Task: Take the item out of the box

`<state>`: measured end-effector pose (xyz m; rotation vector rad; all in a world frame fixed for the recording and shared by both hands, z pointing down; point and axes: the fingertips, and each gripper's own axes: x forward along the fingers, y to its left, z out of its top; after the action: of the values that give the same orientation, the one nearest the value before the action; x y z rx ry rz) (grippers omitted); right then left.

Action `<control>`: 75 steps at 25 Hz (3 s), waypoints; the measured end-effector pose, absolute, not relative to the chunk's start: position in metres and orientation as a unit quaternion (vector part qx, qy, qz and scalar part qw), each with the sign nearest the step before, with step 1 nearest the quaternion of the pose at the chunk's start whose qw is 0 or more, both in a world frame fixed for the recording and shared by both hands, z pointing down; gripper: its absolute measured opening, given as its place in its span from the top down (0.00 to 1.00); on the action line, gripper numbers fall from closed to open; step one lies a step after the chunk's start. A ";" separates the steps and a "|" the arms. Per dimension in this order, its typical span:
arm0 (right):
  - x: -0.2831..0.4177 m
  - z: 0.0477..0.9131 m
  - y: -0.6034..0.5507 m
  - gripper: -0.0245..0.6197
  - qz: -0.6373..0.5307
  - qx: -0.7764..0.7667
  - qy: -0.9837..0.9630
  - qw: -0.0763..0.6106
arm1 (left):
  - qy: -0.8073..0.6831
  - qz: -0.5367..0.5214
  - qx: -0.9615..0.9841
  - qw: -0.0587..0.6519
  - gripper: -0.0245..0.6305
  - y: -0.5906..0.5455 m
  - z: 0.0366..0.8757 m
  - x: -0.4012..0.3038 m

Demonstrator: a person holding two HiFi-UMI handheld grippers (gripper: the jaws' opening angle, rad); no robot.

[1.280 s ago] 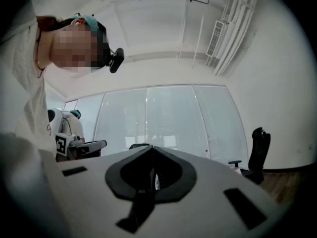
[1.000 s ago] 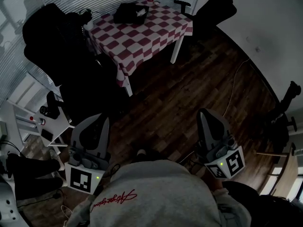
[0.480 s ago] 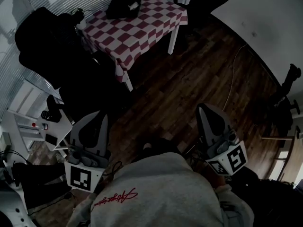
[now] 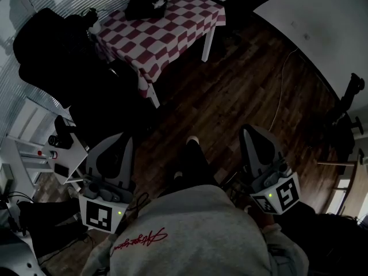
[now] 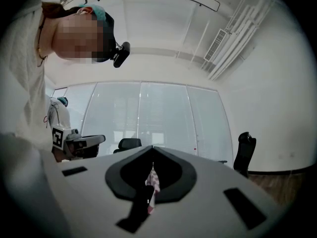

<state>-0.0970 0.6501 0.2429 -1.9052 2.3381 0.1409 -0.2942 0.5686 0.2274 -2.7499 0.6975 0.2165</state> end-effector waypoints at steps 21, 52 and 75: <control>-0.067 0.234 0.570 0.95 0.057 -0.606 0.790 0.077 | 0.275 0.084 -0.945 0.155 0.93 0.501 0.223 -0.271; 0.010 0.231 0.440 0.95 0.047 -0.580 0.810 0.075 | 0.309 0.073 -0.935 0.160 0.93 0.389 0.215 -0.198; 0.062 0.235 0.365 0.95 0.049 -0.561 0.824 0.055 | 0.326 0.064 -0.930 0.159 0.93 0.329 0.215 -0.144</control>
<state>0.0624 0.3649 0.2347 -1.7043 2.5017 0.1476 -0.1443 0.3288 0.2154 -2.6571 0.9331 0.1829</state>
